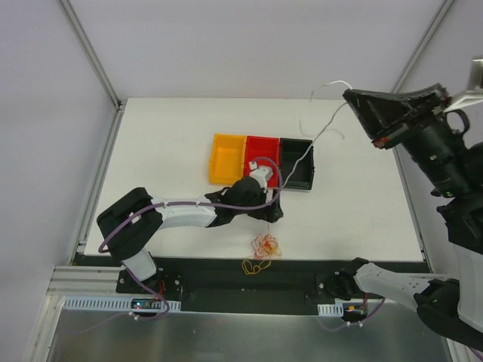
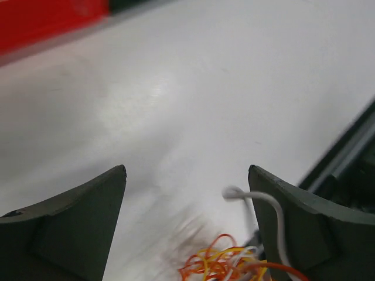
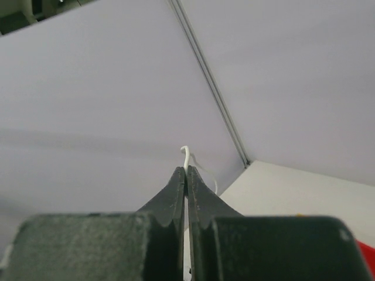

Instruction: Untangle the cables

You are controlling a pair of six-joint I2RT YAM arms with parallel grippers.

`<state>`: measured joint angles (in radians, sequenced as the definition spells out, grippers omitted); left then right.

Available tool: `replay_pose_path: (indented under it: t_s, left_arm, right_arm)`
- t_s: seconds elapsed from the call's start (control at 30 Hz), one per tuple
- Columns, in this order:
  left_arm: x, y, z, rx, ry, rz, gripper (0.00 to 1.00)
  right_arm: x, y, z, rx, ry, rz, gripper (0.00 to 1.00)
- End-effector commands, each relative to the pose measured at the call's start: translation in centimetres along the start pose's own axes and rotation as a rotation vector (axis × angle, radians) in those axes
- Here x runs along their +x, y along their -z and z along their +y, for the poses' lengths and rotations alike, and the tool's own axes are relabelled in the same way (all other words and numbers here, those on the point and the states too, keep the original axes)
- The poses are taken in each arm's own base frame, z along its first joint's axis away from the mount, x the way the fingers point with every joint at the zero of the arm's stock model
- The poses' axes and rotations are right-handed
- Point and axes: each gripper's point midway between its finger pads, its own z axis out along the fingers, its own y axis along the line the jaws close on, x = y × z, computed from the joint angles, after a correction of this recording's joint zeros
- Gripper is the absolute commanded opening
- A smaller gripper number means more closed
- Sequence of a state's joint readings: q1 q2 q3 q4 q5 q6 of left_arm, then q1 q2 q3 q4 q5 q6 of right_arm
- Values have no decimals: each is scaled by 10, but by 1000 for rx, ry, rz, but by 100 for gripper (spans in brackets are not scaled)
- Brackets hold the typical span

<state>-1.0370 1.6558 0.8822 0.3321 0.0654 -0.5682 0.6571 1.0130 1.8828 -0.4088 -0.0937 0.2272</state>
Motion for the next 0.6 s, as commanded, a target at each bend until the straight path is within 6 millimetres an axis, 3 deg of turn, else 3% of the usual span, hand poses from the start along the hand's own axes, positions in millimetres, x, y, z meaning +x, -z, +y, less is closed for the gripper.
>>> replay_pose_path:
  t_s: [0.0, 0.07, 0.17, 0.37, 0.47, 0.57]
  left_arm:
    - [-25, 22, 67, -213, 86, -122, 84]
    - [-35, 32, 73, -257, 47, -161, 84]
    - [-40, 37, 79, -282, 19, -184, 86]
    - [-27, 44, 98, -314, 5, -218, 88]
    - [-23, 49, 112, -352, 57, -247, 88]
    - [-20, 51, 127, -345, 146, -260, 73]
  right_arm:
    - [-65, 16, 29, -52, 28, -180, 1]
    - [-77, 17, 32, -52, 38, -213, 1]
    - [-74, 11, 24, -21, 50, -221, 1]
    - [-72, -2, -1, 76, 103, -250, 1]
    - [-92, 0, 7, 69, 132, -301, 1]
    - [-120, 10, 19, 56, 163, -380, 1]
